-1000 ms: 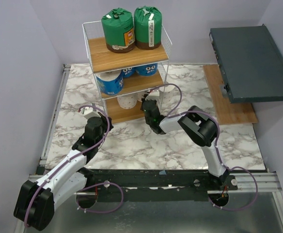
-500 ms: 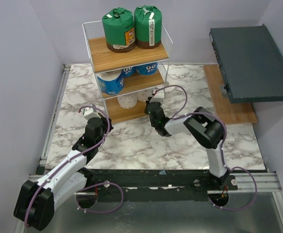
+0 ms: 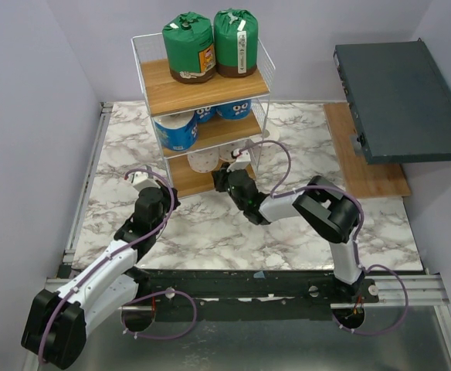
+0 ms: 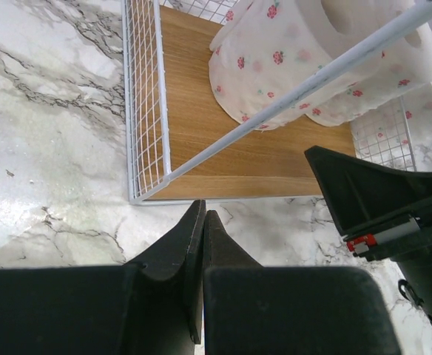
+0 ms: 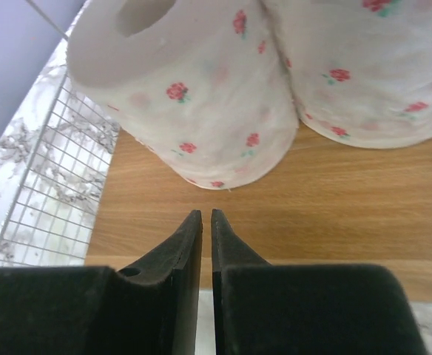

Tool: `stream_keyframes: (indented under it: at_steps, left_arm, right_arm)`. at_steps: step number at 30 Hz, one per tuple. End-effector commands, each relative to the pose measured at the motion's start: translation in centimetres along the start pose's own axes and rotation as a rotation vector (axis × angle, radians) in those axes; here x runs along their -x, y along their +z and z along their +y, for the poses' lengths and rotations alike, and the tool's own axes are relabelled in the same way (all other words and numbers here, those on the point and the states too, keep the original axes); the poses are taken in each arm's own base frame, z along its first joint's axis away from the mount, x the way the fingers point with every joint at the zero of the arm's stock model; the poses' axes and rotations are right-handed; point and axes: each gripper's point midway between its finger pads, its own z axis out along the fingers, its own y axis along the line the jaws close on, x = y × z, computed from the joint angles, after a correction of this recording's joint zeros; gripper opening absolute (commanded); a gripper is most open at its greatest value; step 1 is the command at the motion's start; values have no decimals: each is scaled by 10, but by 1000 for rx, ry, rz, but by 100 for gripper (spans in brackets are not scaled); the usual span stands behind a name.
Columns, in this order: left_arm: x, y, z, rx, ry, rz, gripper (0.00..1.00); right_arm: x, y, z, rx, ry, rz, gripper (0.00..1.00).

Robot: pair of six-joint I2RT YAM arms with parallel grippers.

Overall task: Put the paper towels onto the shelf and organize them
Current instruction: Adjust the paper towel on the shelf.

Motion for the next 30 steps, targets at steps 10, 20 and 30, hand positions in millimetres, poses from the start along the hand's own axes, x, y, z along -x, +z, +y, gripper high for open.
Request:
stream_keyframes:
  at_steps: [10, 20, 30]
  left_arm:
    - [-5, -5, -1, -21, -16, 9, 0]
    - [-10, -4, 0, -26, -14, 22, 0]
    - [-8, -4, -1, -28, -15, 18, 0]
  right_arm:
    - [-23, 49, 22, 29, 35, 50, 13]
    - [-12, 68, 5, -34, 40, 18, 13]
    - [-3, 63, 14, 51, 19, 18, 14]
